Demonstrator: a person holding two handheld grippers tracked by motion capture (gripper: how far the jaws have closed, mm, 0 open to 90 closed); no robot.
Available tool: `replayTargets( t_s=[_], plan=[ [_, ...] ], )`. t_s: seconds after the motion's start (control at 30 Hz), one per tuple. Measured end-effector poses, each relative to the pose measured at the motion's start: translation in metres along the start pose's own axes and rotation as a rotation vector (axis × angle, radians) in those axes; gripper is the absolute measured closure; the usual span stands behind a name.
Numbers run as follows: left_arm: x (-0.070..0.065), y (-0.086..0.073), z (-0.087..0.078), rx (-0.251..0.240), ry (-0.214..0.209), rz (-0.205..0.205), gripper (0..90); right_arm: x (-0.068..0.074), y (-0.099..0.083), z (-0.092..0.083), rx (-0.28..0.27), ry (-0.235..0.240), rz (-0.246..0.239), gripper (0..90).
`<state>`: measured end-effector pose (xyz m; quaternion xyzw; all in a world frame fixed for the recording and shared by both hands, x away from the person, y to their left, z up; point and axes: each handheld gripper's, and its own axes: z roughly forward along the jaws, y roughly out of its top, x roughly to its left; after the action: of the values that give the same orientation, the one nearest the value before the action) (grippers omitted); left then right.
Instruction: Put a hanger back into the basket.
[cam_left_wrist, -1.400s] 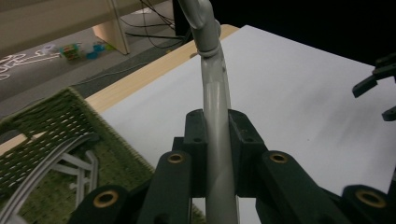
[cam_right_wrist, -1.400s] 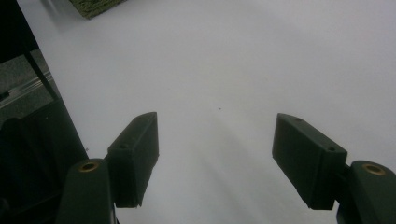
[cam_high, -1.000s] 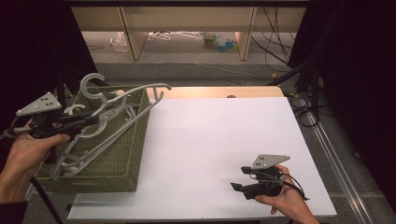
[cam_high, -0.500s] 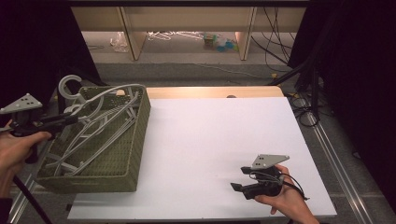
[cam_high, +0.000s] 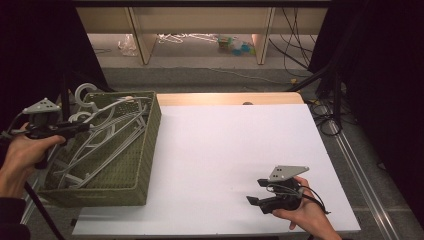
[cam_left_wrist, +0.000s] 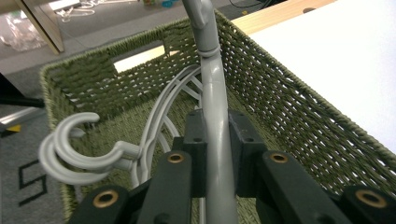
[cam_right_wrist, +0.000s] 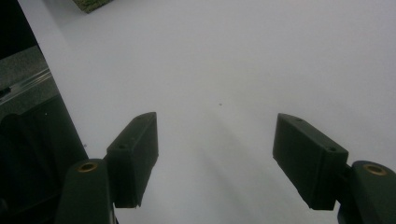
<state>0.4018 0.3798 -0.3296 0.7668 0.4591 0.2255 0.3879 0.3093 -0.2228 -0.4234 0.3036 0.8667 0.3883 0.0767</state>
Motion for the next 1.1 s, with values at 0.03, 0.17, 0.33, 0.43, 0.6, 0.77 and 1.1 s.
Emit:
replayTargets(
  t_s=[0.03, 0.17, 0.33, 0.43, 0.6, 0.77, 1.1],
  plan=[
    [0.001, -0.001, 0.003, -0.001, -0.006, -0.008, 78.7, 0.000, 0.000, 0.000, 0.000, 0.000, 0.000, 32.0],
    [0.005, -0.006, 0.015, 0.033, -0.012, -0.022, 78.7, 0.000, 0.000, 0.000, 0.005, -0.003, 0.009, 31.6],
    [0.009, -0.013, 0.031, 0.079, 0.008, -0.030, 78.7, -0.001, 0.000, 0.000, -0.013, -0.015, 0.001, 29.6],
    [0.009, -0.016, 0.037, 0.119, 0.016, -0.003, 78.6, -0.002, 0.000, 0.000, -0.015, -0.024, 0.008, 27.5],
    [0.013, -0.024, 0.044, 0.170, 0.028, 0.003, 78.2, -0.002, 0.000, 0.000, -0.032, -0.031, 0.006, 25.3],
    [0.015, -0.029, 0.046, 0.185, 0.031, -0.006, 77.3, -0.001, 0.000, 0.000, -0.028, -0.030, 0.010, 25.1],
    [0.019, -0.031, 0.048, 0.188, 0.058, -0.039, 74.5, -0.001, 0.000, 0.000, -0.029, -0.028, 0.012, 25.2]
  ],
)
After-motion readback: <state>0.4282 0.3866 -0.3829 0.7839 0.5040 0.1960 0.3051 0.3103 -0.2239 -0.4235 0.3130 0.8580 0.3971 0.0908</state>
